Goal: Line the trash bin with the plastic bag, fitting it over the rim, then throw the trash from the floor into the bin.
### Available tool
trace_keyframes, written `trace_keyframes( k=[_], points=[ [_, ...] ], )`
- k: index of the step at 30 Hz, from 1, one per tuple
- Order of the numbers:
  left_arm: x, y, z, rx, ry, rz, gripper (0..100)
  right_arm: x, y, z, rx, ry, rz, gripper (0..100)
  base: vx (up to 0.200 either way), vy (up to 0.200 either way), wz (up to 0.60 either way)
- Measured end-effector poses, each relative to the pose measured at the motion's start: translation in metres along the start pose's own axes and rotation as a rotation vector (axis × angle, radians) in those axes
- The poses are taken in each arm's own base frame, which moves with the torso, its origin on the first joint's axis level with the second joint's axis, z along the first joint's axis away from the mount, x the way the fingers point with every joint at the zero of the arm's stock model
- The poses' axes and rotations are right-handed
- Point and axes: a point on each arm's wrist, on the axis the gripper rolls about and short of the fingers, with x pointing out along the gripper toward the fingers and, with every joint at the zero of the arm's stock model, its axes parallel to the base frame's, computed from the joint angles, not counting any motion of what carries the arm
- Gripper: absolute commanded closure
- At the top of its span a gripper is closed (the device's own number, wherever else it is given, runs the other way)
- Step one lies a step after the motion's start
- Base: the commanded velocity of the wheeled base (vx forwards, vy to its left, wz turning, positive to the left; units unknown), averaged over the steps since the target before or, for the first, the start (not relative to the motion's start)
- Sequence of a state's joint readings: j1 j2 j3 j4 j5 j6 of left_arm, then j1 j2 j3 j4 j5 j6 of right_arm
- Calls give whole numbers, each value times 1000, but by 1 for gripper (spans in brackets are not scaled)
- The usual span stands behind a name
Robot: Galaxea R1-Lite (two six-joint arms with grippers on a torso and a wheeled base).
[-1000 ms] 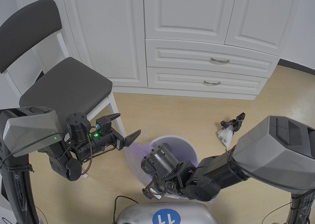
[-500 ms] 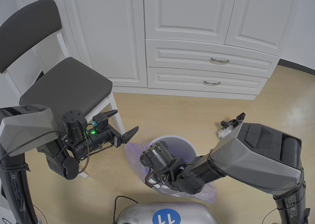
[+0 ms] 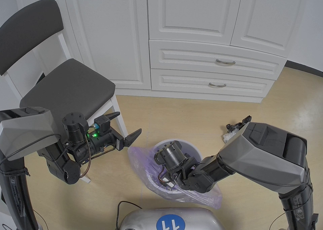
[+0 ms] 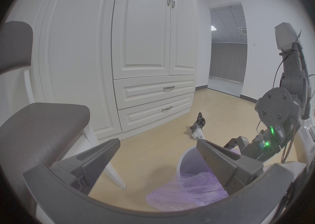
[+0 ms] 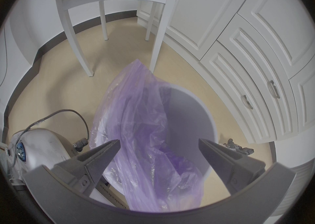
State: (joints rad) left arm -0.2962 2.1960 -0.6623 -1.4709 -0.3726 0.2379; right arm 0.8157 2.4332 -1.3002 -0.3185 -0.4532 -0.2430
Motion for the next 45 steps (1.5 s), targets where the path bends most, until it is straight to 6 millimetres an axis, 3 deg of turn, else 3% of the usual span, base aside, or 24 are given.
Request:
trace_keyframes(
  k=[10, 24, 32, 33, 45],
  points=[
    [0, 0, 0, 1, 0, 0, 0, 11, 6, -10, -4, 30, 18, 0, 0, 0, 0],
    [0, 0, 0, 2, -1, 2, 0, -1, 24, -12, -34, -5, 41, 0, 0, 0, 0],
    [0, 0, 0, 3, 0, 0, 0, 10, 23, -18, -32, 16, 29, 0, 0, 0, 0],
    [0, 0, 0, 3, 1, 1, 0, 12, 22, -18, -28, 18, 25, 100, 0, 0, 0],
    [0, 1, 0, 3, -1, 2, 0, 19, -9, -9, 35, -2, -24, 100, 0, 0, 0]
  ],
)
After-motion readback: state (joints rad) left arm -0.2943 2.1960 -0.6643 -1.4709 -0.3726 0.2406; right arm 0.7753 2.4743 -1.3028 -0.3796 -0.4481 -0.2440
